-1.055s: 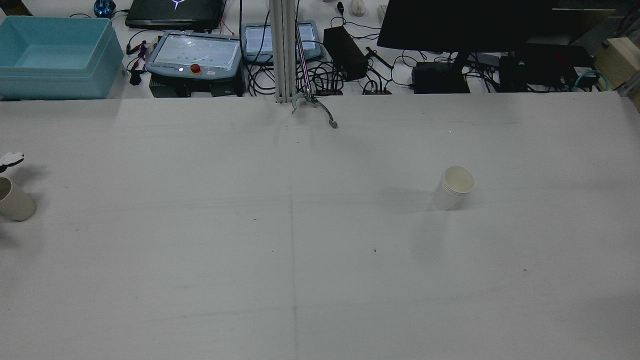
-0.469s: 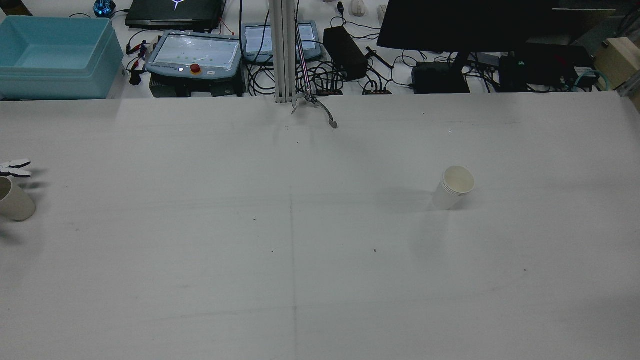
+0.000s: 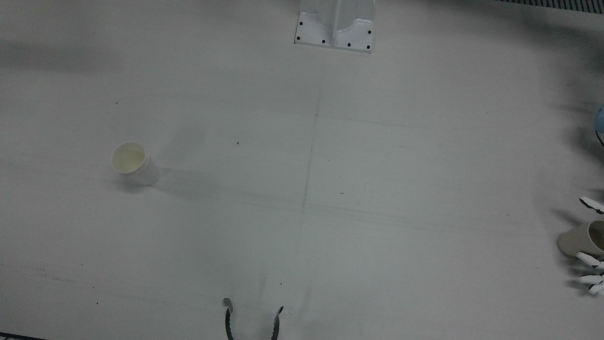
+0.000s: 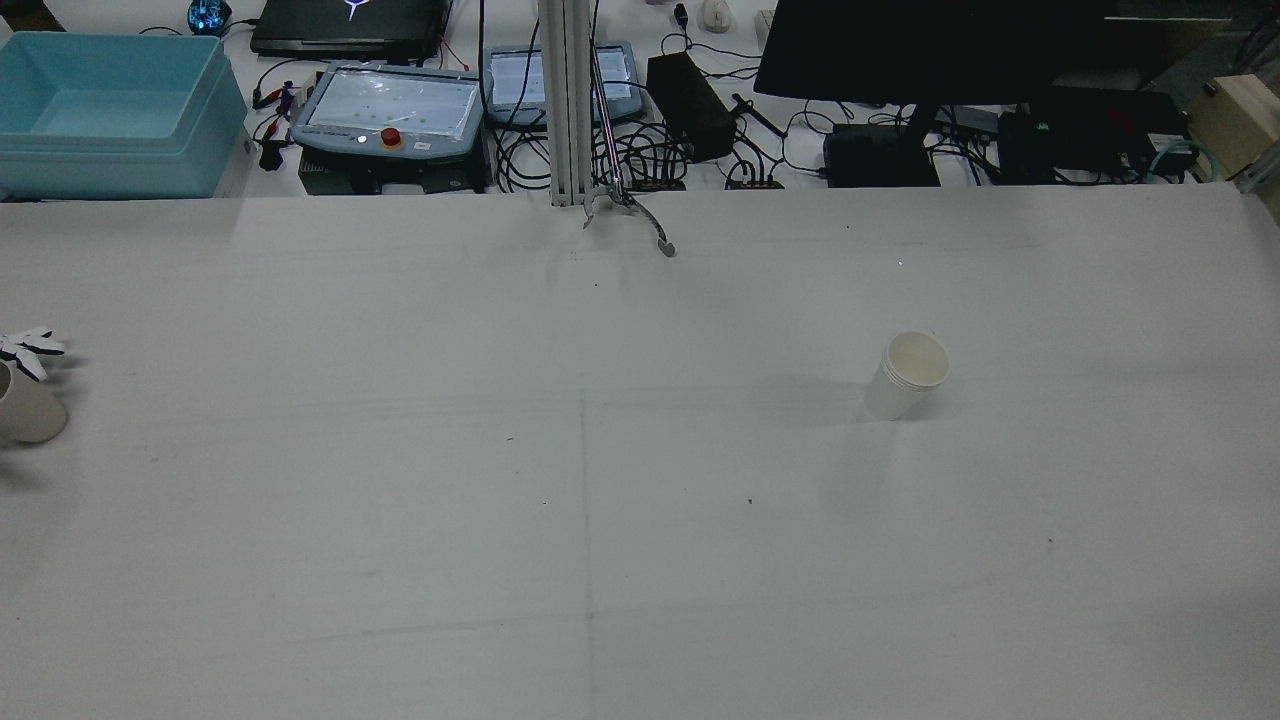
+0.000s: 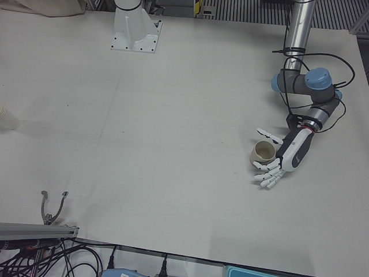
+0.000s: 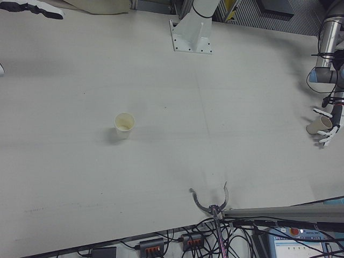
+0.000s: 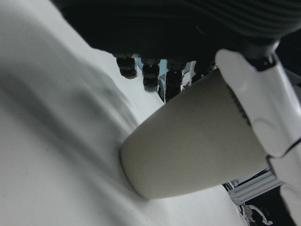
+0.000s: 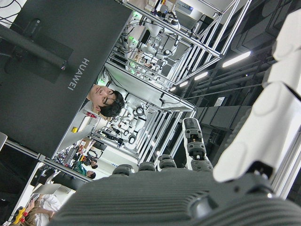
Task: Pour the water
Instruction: 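Hold the paper cup in the left hand and lift it slightly, then reach the right hand toward the standing white paper cup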
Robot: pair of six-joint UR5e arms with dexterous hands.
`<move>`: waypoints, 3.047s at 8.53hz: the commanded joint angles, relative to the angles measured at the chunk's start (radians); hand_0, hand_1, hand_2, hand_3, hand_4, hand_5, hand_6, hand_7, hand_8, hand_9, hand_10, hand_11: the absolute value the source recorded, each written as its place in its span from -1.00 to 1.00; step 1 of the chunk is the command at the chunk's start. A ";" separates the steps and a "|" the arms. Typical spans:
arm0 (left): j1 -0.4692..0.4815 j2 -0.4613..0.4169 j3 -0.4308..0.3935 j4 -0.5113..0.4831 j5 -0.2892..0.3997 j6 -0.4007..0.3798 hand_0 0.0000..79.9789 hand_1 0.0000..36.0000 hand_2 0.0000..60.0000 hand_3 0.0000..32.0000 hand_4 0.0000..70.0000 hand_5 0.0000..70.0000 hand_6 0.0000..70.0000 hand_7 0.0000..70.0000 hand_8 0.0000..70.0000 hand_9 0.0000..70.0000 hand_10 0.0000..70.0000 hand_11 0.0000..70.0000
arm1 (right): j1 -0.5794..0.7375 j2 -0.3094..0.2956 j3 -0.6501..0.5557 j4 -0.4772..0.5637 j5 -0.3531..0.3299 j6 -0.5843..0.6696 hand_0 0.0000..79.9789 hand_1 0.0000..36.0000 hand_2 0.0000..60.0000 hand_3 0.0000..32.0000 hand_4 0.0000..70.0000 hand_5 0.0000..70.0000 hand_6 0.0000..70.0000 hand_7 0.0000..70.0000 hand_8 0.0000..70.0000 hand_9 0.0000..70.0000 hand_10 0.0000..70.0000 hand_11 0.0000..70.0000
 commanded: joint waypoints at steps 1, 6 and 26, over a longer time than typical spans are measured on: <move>-0.001 0.003 -0.001 0.009 -0.001 -0.007 0.04 -0.59 -0.29 -1.00 0.01 0.38 -0.39 0.28 -0.57 -0.37 -0.83 -0.75 | -0.001 0.000 0.002 -0.001 0.000 0.011 0.07 -0.42 -0.58 -1.00 -0.83 -0.56 -0.95 -0.84 -1.00 -1.00 -1.00 -1.00; -0.007 0.024 -0.004 0.004 -0.015 -0.102 0.01 0.13 1.00 -1.00 0.68 0.83 -0.54 -0.31 -0.65 -0.61 -0.77 -0.67 | -0.011 0.002 -0.008 0.000 0.000 0.020 0.07 -0.42 -0.58 -1.00 -0.82 -0.55 -0.94 -0.83 -1.00 -1.00 -1.00 -1.00; -0.059 0.224 -0.311 0.061 -0.018 -0.170 0.17 0.18 1.00 -1.00 1.00 0.83 -0.45 -0.29 -0.53 -0.50 -0.75 -0.63 | -0.952 0.121 -0.649 0.533 0.838 0.203 0.17 -0.08 -0.46 -1.00 -1.00 -0.80 -1.00 -1.00 -1.00 -1.00 -1.00 -1.00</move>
